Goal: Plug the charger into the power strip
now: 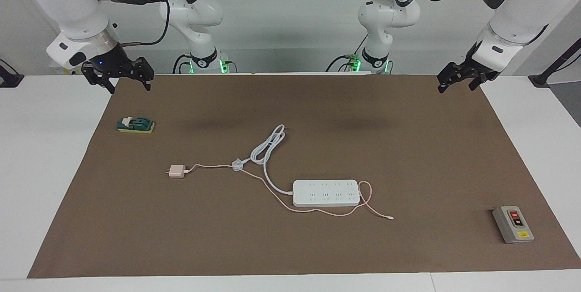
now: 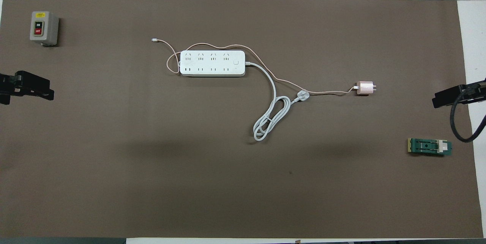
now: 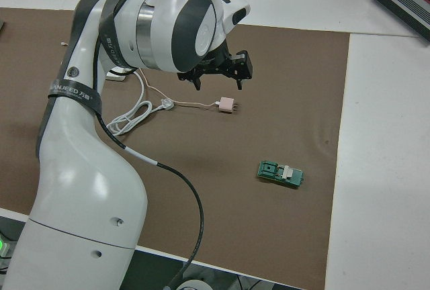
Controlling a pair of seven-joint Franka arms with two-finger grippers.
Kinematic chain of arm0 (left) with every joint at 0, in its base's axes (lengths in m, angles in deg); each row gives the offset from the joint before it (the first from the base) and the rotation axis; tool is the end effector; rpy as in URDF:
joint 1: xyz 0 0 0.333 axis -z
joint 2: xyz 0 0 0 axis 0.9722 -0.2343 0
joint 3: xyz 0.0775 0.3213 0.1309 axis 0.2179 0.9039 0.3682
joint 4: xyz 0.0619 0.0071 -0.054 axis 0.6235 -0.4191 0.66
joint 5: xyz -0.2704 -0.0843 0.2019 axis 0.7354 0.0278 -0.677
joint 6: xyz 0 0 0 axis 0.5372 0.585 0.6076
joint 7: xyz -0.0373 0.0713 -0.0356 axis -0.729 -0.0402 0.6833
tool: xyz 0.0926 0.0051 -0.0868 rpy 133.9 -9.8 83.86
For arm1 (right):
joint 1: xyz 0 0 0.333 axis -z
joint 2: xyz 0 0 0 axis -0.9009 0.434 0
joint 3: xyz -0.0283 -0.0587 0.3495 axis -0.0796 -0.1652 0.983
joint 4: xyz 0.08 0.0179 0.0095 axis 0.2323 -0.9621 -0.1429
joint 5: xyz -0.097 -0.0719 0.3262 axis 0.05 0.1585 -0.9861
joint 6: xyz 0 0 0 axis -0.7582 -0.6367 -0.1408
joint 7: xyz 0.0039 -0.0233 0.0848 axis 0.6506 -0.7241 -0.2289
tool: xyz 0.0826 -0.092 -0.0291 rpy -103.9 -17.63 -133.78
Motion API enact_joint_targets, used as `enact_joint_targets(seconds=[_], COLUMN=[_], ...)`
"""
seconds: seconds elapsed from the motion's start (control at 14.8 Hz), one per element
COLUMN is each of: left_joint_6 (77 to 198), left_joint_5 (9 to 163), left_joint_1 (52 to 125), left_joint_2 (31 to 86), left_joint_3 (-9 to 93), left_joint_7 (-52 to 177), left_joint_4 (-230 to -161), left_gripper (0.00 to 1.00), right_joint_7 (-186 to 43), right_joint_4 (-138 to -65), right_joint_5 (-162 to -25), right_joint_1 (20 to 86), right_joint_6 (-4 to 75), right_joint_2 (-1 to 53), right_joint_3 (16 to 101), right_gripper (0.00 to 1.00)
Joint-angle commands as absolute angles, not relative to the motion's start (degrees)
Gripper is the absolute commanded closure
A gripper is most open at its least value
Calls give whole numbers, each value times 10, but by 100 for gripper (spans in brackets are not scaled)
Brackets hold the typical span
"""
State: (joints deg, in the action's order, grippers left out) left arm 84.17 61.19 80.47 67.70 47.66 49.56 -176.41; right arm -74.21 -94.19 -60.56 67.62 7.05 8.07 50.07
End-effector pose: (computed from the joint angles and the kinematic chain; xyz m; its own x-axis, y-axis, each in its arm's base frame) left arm 0.5004 -0.0154 0.6303 0.9949 0.0137 -0.0999 0.0143 -0.9999 0.0054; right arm 0.4849 -0.0431 0.6202 0.9904 0.1074 -0.0866 0.1098 -0.9937 0.0232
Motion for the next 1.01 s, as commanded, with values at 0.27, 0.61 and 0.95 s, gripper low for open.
enact_joint_targets(seconds=[0.27,0.61,0.95], left_joint_6=[854,846,851], left_joint_5=[617,617,617], left_joint_1=[801,804,801], left_joint_2=[687,688,688], left_joint_3=[478,478,478], left_joint_7=[495,493,493], left_joint_4=[-1774,-1775,-1774], left_gripper=[0,0,0], right_joint_7=[-737,-748,-585], right_joint_4=[-951,-953,-957], right_joint_5=[-618,-619,-633], right_joint_1=[681,679,672], right_joint_6=[81,74,78], right_joint_2=[67,65,70], right_joint_3=[501,503,507], right_gripper=[0,0,0])
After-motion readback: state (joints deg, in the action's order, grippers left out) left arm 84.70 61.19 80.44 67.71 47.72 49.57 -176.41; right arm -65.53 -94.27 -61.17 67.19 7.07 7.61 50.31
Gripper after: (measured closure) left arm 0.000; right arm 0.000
